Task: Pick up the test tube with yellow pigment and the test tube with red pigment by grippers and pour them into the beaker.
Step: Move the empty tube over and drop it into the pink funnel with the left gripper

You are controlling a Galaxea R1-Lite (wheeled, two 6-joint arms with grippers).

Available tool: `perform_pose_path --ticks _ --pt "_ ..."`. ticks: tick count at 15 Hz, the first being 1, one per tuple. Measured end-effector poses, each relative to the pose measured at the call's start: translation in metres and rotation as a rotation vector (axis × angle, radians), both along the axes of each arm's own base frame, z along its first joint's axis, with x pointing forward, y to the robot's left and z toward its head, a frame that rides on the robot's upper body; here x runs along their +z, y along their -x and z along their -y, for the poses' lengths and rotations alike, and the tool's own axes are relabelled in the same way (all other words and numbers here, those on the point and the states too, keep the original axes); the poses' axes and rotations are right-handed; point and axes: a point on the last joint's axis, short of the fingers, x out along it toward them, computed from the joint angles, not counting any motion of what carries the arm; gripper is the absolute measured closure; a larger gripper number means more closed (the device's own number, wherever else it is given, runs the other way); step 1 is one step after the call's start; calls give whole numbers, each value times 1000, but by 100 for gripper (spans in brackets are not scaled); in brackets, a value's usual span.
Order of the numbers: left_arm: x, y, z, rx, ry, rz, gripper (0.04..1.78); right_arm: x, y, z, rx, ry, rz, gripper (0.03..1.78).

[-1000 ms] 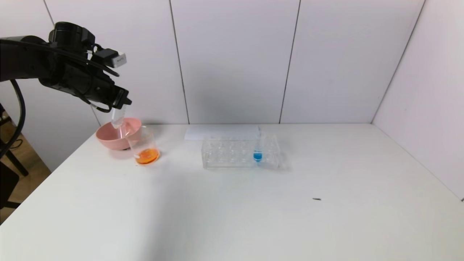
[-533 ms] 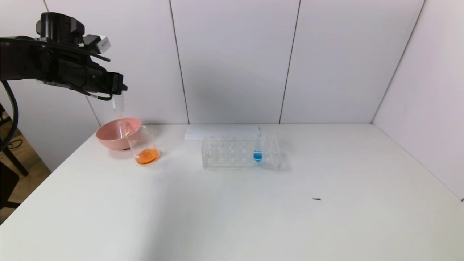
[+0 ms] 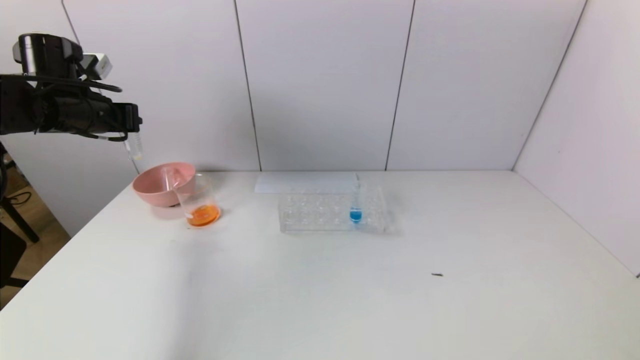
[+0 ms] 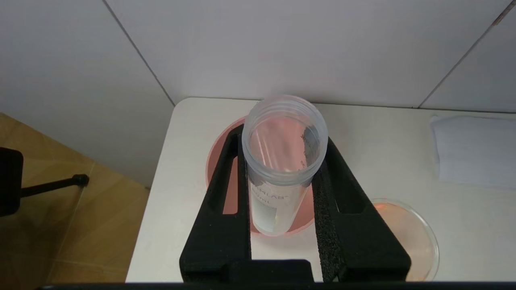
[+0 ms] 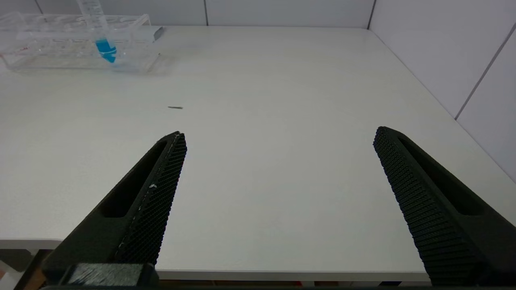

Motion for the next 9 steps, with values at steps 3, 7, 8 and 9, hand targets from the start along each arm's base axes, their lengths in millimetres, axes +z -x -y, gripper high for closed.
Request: perform_pose_path --ticks 3,7,8,9 --pt "-6 -2 -4 21 22 -2 136 0 0 0 0 0 0 11" --pt "-18 -6 -16 64 53 52 136 0 0 0 0 0 0 11" --pt "-22 -7 -21 71 50 56 136 0 0 0 0 0 0 11" --pt "-25 -9 -23 74 44 59 136 0 0 0 0 0 0 11"
